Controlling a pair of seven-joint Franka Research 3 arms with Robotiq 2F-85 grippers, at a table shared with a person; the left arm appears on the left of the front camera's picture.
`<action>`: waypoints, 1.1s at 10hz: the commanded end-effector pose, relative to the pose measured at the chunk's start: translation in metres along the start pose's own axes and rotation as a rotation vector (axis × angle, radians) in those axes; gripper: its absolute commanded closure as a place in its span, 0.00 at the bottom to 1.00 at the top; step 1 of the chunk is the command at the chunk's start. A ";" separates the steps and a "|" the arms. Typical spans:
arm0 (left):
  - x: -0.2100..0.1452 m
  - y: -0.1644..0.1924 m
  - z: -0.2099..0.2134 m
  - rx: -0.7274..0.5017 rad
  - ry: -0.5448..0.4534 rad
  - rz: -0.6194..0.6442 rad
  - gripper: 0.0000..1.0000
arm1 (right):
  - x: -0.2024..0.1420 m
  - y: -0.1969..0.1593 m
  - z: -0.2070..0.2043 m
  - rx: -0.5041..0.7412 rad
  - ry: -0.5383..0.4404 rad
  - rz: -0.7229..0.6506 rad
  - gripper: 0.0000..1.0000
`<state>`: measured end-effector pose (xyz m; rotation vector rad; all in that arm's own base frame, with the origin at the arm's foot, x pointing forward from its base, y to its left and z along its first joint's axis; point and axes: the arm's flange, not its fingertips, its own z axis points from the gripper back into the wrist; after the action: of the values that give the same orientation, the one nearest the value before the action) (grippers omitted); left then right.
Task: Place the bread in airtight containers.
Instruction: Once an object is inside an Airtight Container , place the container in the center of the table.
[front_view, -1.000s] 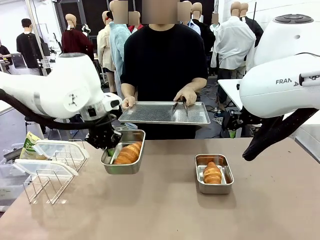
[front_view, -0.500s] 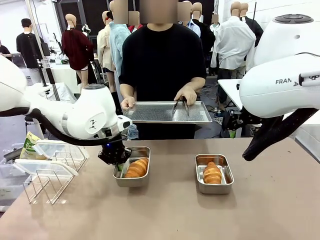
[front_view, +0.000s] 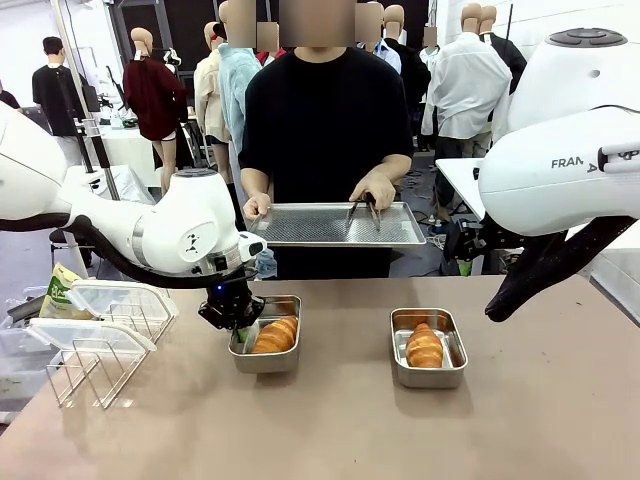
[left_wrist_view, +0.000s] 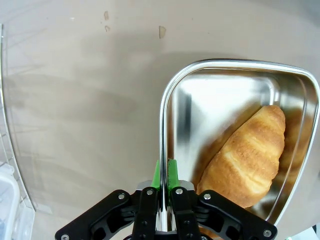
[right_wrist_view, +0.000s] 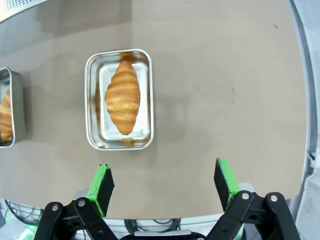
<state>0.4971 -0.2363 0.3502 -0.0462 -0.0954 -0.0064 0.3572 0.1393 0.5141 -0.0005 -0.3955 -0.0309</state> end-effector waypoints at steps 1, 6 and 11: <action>-0.001 -0.001 0.004 0.003 0.012 0.026 0.91 | 0.000 0.000 0.000 0.000 -0.001 0.003 0.00; -0.005 0.004 0.002 0.024 0.012 0.021 0.00 | 0.000 0.000 0.000 0.000 -0.001 0.003 0.00; -0.005 0.005 0.004 0.051 0.021 0.027 0.00 | 0.000 0.000 0.000 0.000 -0.001 0.003 0.00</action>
<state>0.4943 -0.2291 0.3497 -0.0176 -0.0707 -0.0058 0.3572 0.1393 0.5141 -0.0006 -0.3955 -0.0310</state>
